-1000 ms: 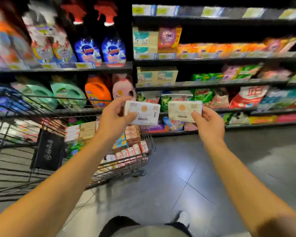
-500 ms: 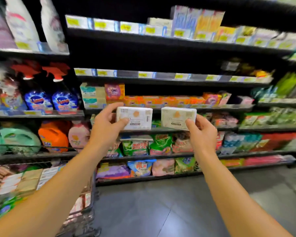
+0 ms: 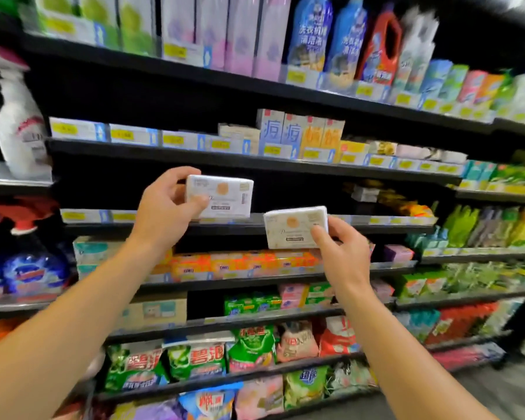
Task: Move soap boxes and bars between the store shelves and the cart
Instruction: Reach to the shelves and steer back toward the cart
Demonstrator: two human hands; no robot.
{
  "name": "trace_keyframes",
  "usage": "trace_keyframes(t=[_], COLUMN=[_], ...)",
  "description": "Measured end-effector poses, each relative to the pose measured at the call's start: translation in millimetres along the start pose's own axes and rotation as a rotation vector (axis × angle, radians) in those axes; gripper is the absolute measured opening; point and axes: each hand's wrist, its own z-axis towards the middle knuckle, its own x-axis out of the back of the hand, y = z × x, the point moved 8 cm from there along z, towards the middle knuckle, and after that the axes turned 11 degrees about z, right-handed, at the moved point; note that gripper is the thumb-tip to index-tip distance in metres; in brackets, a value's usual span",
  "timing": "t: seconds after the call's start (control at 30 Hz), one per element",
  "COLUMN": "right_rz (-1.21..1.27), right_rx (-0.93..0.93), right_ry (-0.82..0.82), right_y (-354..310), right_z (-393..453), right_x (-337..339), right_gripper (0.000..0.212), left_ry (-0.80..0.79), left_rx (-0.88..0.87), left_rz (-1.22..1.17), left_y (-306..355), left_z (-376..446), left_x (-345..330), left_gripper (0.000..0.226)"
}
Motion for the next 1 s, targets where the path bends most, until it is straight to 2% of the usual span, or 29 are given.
trace_keyframes(t=[0.23,0.4,0.73,0.83,1.0], right_rz=[0.02,0.055,0.146,0.162,0.172], right_rx=[0.065,0.087,0.05,0.058,0.059], right_ry=[0.017,0.036,-0.041,-0.086,-0.119], right_y=[-3.1,5.1,18.8,18.3,22.1], right_z=[76.3,110.0,149.0,155.4,158.2], right_x=[-32.7,-59.9,-126.6,-143.9,-162.3], right_gripper=[0.02,0.025,0.019,0.017,0.02], left_ry=[0.039,0.079,0.263,0.272,0.225], left_rx=[-0.096,-0.138,-0.137,-0.096,-0.134], left_rz=[-0.02,0.023,0.293,0.369,0.537], left_y=[-3.7,-19.4,-33.2,-37.3,-30.3], left_z=[109.7,158.4,219.6,229.0,237.4], left_x=[-11.4,-13.4,14.4,18.6,15.6], left_gripper=[0.039,0.039,0.038,0.039,0.043])
